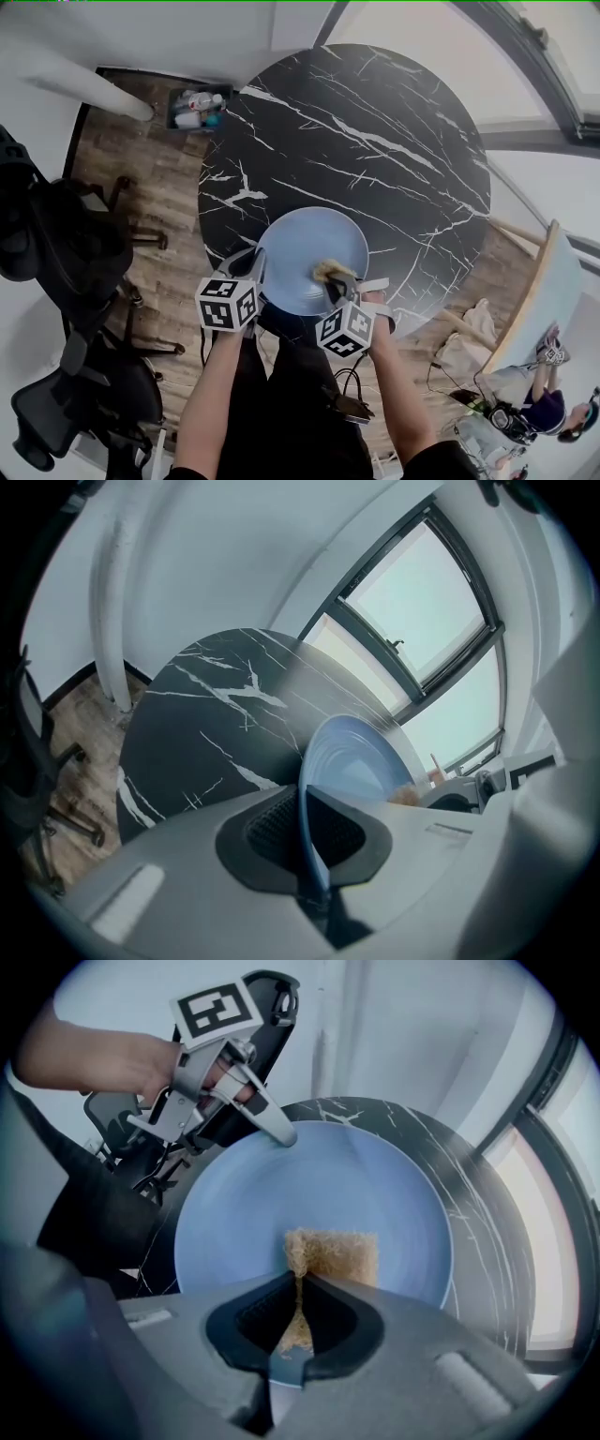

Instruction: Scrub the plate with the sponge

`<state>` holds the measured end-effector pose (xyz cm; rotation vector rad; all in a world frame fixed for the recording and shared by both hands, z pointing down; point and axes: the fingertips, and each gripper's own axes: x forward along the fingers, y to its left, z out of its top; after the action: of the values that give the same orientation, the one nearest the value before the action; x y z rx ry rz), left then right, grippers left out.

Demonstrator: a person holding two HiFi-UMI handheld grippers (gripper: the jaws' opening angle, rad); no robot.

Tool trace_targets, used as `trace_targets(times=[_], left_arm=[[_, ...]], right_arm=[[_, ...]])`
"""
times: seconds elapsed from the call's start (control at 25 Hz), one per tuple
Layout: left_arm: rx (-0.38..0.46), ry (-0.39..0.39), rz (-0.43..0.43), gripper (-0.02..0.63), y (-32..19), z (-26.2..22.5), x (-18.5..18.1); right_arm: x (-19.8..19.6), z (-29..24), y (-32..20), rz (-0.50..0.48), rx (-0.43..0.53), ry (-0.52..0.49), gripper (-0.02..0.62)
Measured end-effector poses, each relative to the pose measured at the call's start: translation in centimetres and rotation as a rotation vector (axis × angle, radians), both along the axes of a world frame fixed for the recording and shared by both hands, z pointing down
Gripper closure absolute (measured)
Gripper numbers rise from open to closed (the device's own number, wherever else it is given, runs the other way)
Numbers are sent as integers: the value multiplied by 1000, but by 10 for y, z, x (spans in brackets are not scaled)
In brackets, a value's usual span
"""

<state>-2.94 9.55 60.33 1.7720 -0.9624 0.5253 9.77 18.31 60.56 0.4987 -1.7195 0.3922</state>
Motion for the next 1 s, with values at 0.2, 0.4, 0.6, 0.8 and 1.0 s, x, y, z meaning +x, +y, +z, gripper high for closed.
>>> trace_targets(times=[0.2, 0.4, 0.6, 0.8, 1.0], left_arm=[[4, -1, 0, 591, 0, 0, 1], [5, 0, 3, 591, 0, 0, 2], [10, -2, 9, 589, 0, -1, 3], [7, 8, 4, 592, 3, -1, 5], [17, -5, 22, 592, 2, -1, 6]], right_arm=[[-11, 1, 24, -52, -23, -2, 571], [-20, 2, 39, -96, -51, -8, 571], [-30, -3, 52, -173, -111, -74, 571], [-14, -26, -5, 72, 82, -147, 571], [27, -22, -56, 301, 130, -74, 571]])
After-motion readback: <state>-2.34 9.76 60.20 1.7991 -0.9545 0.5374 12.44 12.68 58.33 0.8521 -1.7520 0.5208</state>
